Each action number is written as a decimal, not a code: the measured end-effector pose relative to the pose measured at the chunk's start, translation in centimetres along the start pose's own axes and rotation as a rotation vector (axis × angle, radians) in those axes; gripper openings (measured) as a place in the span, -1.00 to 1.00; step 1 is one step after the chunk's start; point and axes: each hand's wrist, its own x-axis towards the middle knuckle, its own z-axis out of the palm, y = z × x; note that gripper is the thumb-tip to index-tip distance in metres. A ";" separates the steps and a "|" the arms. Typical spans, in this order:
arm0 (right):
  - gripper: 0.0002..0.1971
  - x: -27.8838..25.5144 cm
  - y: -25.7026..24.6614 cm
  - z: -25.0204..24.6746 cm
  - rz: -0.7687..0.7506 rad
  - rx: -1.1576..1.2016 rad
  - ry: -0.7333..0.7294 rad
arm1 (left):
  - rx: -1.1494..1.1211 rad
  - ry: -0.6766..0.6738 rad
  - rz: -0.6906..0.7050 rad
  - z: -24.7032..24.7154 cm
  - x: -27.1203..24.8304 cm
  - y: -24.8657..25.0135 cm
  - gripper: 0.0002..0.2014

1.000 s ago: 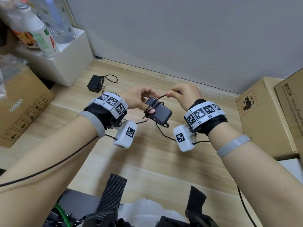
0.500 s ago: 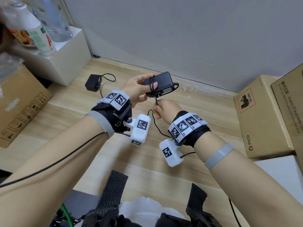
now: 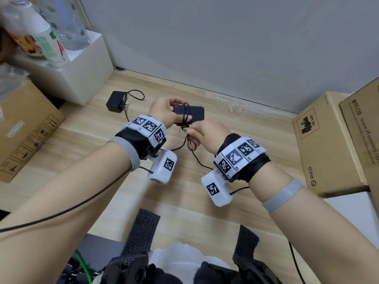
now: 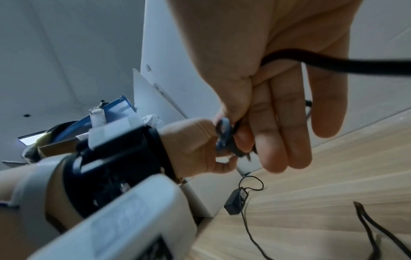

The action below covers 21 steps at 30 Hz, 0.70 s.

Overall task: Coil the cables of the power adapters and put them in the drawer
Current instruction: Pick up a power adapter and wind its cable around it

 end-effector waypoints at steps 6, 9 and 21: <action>-0.73 -0.3 0.4 -1.6 -0.001 0.032 0.148 | 0.261 -0.190 0.007 0.6 -0.5 -0.8 -0.59; -0.67 0.0 1.3 -2.1 0.027 0.223 0.286 | 0.351 -0.348 -0.026 0.4 -0.8 -1.3 -0.54; -0.63 1.0 4.9 -1.5 0.237 0.366 0.381 | -0.045 -0.679 0.074 -1.1 -1.9 0.0 -0.49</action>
